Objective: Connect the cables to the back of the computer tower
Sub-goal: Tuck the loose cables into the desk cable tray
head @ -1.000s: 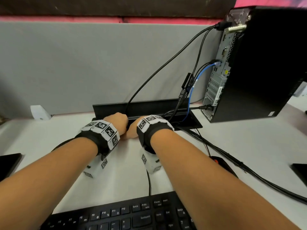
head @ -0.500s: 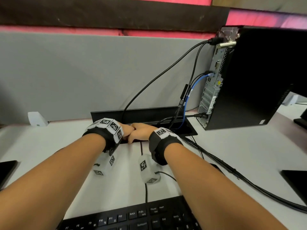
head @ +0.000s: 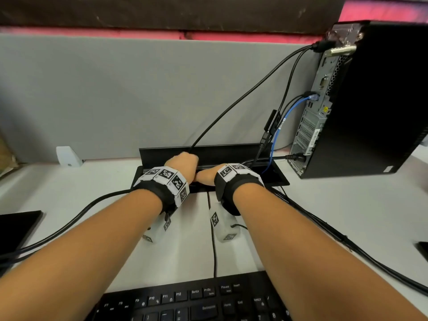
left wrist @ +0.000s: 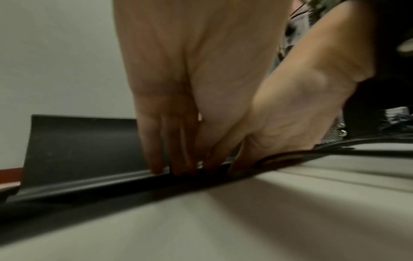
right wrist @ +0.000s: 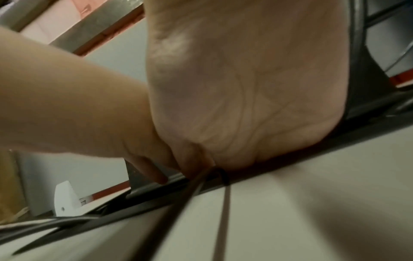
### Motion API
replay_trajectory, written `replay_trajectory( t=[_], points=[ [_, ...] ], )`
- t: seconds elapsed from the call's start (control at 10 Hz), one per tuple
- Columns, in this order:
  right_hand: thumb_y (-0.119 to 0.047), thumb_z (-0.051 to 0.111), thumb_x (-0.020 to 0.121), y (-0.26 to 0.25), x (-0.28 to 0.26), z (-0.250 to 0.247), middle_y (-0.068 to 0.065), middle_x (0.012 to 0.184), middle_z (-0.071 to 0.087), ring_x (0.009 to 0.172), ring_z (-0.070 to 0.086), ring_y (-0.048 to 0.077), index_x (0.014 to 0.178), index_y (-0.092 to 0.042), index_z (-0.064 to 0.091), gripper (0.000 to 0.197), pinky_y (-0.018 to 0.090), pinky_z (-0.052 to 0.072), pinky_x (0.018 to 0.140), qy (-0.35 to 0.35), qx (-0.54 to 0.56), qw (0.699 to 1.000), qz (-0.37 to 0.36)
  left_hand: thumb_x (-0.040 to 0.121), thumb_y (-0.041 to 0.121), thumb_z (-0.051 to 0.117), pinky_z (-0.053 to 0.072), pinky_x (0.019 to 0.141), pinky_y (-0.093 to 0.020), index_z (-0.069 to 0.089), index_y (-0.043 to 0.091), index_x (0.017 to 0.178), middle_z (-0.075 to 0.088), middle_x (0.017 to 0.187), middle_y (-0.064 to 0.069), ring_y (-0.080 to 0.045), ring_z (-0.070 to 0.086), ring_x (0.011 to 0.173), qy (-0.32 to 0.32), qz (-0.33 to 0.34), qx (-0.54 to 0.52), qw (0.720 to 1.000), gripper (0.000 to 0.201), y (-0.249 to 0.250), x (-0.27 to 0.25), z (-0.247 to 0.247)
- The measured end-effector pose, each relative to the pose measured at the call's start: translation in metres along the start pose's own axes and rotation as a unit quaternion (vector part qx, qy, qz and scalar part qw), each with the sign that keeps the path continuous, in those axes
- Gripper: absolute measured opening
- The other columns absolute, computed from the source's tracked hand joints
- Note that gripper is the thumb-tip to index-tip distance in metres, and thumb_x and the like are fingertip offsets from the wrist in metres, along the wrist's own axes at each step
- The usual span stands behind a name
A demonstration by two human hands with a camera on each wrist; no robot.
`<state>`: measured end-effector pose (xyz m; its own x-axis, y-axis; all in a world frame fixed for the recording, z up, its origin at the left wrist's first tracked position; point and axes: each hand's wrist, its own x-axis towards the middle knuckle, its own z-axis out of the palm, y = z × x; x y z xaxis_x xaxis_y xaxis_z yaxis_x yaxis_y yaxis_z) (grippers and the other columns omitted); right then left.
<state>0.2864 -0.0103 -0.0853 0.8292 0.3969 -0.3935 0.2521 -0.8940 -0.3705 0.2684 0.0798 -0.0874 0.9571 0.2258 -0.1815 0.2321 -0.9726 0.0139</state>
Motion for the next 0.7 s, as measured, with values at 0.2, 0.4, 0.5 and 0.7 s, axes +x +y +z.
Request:
replay_trajectory(
  t=[0.2, 0.4, 0.5, 0.7],
  points=[
    [-0.024, 0.040, 0.100, 0.005, 0.000, 0.008, 0.014, 0.150, 0.041, 0.138, 0.038, 0.030, 0.143, -0.007, 0.043, 0.046, 0.039, 0.028, 0.116, -0.031, 0.037, 0.999, -0.025, 0.102, 0.000, 0.014, 0.037, 0.103, -0.017, 0.063, -0.002, 0.120, 0.060, 0.130, -0.017, -0.011, 0.057, 0.121, -0.030, -0.212, -0.175, 0.961, 0.053, 0.006, 0.022, 0.024],
    [-0.016, 0.050, 0.096, 0.056, -0.050, -0.041, 0.004, 0.131, 0.061, 0.123, 0.056, 0.015, 0.131, -0.020, 0.057, 0.036, 0.030, 0.036, 0.109, -0.122, 0.224, 0.964, -0.075, 0.097, 0.044, 0.040, 0.026, 0.116, -0.035, 0.038, 0.008, 0.144, 0.036, 0.151, -0.011, -0.027, 0.035, 0.139, -0.146, -0.086, -0.021, 0.985, 0.059, 0.010, -0.003, 0.009],
    [-0.016, 0.053, 0.094, 0.092, -0.066, -0.072, 0.010, 0.116, 0.068, 0.103, 0.065, 0.022, 0.121, -0.005, 0.063, 0.031, 0.034, 0.048, 0.094, -0.071, 0.049, 0.996, 0.015, 0.093, 0.037, 0.046, 0.039, 0.107, -0.042, 0.054, 0.009, 0.131, 0.058, 0.129, -0.014, -0.029, 0.053, 0.123, -0.138, -0.070, -0.053, 0.987, 0.048, 0.013, 0.004, 0.013],
    [-0.024, 0.034, 0.102, 0.106, -0.053, -0.059, 0.005, 0.153, 0.038, 0.140, 0.036, 0.023, 0.144, -0.016, 0.043, 0.044, 0.031, 0.023, 0.115, 0.018, -0.127, 0.992, 0.012, 0.095, 0.011, 0.046, 0.047, 0.098, -0.035, 0.059, 0.006, 0.121, 0.057, 0.124, -0.012, -0.029, 0.056, 0.117, -0.085, -0.030, -0.034, 0.995, 0.029, 0.045, -0.015, 0.013]
  ],
)
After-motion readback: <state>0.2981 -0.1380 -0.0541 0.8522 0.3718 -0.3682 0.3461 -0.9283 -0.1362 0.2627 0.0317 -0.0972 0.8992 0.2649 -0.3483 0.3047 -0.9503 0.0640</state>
